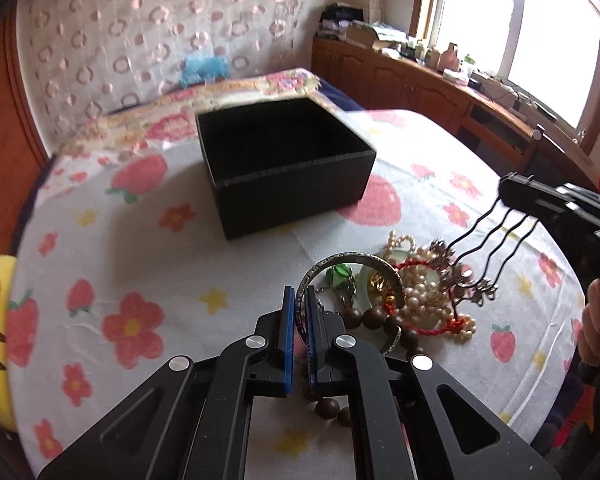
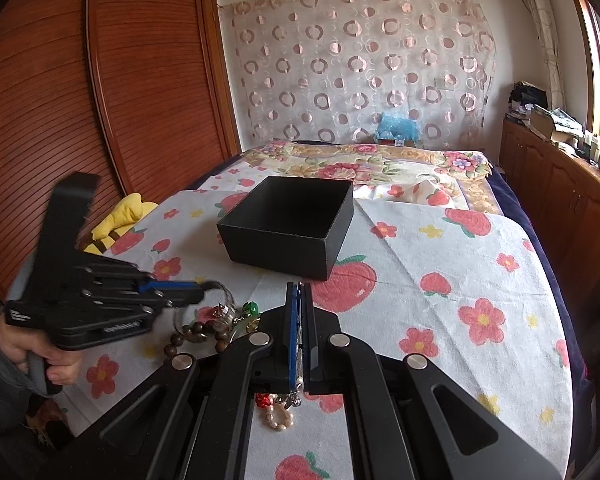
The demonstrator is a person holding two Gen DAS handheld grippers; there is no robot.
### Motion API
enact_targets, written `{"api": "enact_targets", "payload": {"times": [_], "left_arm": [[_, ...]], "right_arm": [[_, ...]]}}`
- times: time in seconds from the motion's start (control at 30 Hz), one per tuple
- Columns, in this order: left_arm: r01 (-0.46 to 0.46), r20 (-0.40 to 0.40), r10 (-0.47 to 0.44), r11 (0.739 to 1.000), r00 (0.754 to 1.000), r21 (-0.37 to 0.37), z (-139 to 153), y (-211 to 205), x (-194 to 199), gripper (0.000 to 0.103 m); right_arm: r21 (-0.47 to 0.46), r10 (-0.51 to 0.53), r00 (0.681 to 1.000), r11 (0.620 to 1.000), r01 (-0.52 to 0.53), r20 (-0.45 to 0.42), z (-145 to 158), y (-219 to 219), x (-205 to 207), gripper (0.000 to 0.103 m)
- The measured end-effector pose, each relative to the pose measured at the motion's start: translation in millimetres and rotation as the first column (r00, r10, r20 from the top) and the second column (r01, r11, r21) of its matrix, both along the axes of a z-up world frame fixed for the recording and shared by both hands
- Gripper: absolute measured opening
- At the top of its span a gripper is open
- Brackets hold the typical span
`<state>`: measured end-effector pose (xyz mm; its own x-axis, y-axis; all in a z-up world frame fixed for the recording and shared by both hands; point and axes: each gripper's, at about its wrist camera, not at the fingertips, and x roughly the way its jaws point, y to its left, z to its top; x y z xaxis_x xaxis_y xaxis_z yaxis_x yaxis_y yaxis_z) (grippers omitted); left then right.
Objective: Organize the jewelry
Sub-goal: 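Carry the silver bangle with the left gripper over the black box while the right carries the charm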
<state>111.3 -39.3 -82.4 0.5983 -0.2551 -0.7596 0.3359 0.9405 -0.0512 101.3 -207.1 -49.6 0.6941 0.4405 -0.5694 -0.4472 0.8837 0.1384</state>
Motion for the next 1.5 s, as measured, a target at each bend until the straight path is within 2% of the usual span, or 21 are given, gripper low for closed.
{"api": "enact_targets", "payload": {"times": [0.27,0.6,0.93,1.2,1.5], "left_arm": [[-0.03,0.04,0.031,0.999,0.999,-0.019,21,11,-2,0.004],[-0.063,0.063,0.065,0.997,0.996,-0.032,28,22,23,0.004],[-0.081,0.081,0.084,0.996,0.993,-0.043,45,22,75,0.004],[-0.067,0.033,0.068,0.998,0.997,-0.015,27,7,128,0.004],[-0.044,0.031,0.044,0.999,0.999,-0.014,23,2,141,0.013]], "right_arm": [[-0.008,0.013,1.0,1.0,-0.013,0.015,1,7,8,0.003],[-0.011,0.061,0.994,0.998,-0.06,0.089,40,23,36,0.002],[-0.009,0.048,0.988,0.999,-0.047,0.145,70,29,87,0.002],[0.011,0.038,0.99,0.999,-0.04,0.139,71,23,119,0.002],[0.016,0.084,0.991,0.996,-0.087,0.103,59,38,147,0.002]]}}
